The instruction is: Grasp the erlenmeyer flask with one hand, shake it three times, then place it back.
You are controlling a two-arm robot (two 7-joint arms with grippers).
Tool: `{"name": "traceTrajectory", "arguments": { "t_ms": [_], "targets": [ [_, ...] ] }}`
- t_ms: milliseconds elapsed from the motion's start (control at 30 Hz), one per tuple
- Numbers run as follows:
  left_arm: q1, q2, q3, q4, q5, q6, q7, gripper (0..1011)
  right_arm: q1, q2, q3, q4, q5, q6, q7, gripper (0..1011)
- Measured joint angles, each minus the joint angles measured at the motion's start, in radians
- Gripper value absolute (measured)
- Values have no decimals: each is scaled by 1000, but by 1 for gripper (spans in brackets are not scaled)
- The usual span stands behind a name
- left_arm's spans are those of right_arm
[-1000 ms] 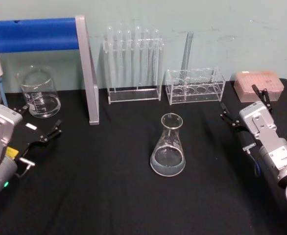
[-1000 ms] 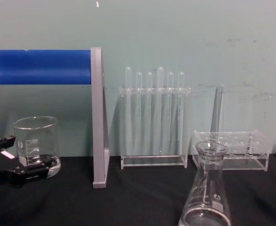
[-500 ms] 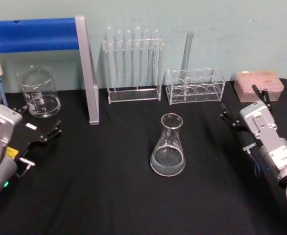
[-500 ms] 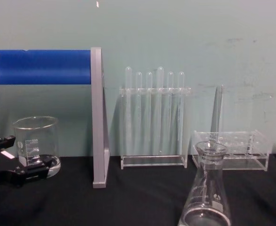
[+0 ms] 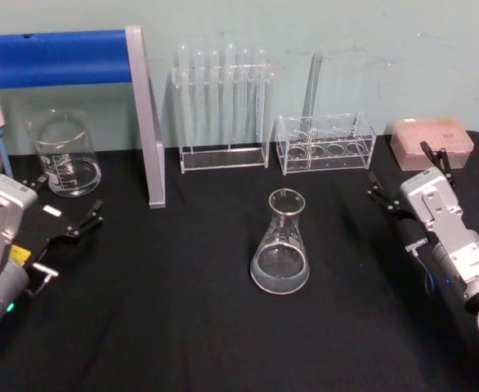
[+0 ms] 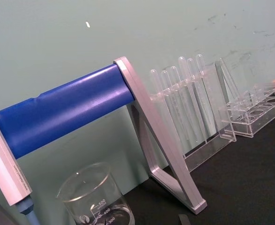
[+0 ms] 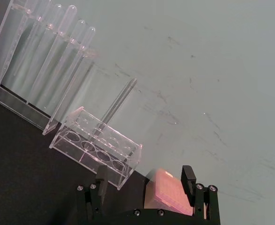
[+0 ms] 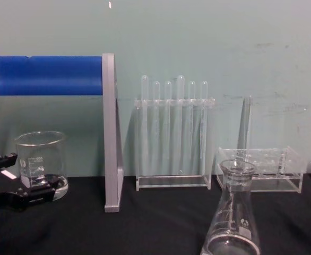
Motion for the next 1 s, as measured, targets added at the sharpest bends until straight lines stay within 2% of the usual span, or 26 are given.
{"name": "traceTrajectory", "arguments": {
  "t_ms": [1000],
  "targets": [
    [0, 0, 0, 0, 0, 0, 0, 1001, 0, 0, 0, 0, 1, 0, 0, 1000]
  ]
}}
